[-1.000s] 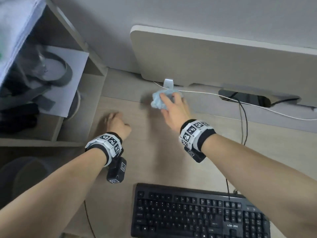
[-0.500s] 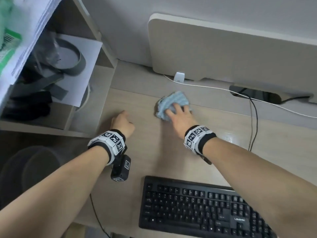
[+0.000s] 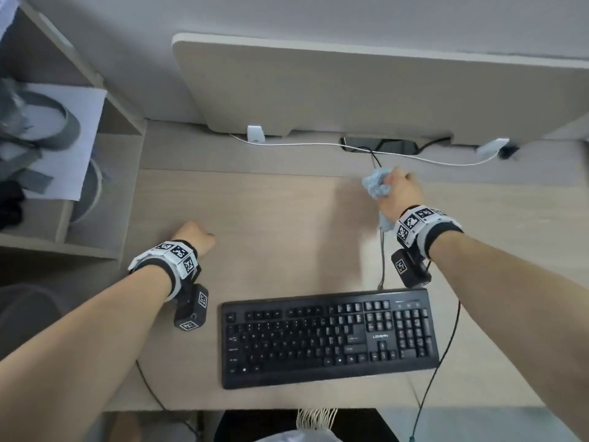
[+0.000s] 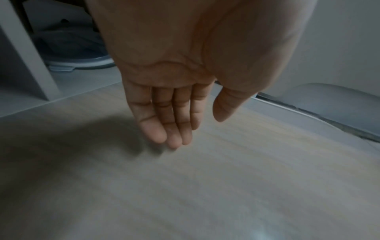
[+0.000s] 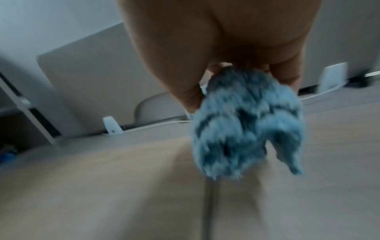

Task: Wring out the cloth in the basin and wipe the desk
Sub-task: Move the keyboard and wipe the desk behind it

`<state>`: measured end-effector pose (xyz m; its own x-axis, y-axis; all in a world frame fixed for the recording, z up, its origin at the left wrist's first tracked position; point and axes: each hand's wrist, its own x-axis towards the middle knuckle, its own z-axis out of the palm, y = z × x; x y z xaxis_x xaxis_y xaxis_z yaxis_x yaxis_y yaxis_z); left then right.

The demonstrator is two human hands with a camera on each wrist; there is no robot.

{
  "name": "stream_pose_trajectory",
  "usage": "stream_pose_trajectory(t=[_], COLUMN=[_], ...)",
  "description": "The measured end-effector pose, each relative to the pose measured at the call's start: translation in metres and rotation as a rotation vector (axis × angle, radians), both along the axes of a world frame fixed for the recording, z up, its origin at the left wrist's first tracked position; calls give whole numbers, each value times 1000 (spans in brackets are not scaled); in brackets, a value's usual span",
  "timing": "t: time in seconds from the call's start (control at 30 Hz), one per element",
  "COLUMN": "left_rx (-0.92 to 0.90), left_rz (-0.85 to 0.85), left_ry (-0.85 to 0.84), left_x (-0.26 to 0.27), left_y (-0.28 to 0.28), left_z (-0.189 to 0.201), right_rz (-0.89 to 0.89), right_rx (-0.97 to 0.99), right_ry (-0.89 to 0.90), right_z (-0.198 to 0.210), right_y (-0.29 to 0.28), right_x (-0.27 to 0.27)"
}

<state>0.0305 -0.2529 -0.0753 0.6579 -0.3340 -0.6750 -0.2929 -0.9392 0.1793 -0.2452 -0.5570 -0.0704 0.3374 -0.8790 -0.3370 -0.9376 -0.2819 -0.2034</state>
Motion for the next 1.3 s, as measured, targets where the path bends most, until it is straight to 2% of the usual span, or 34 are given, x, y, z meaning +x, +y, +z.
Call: stream_pose_trajectory(t=[0.13,0.23,0.47,0.7,0.87,1.0,1.17,1.3], left_rx=[57,124,222,211,117,93,83,26], left_rz=[-18,-58,-95,106,257,274,262,265], left_ry=[-10,-16,-28,145,171,72,-19,-93], left_x=[-27,-52,-97,-128,-139,-133,-91,-46], left_y=[14,27,51,73,73,62,38,22], left_z=[-1,-3,-1,-8,-5,5,16,15], right_rz=[-63,-26,-38,-61,-105,-111,-147,-125], right_rx=[70,155,141,377,442,432,439,372], right_ry=[203,285,251,217,216,207,142,87], right_z=[1,-7,4,-1,0,2,18,33], right_y=[4,20,62,94,109,105,89,77], right_x=[-65,-101,-133,-170,-162,-150,-112,-66])
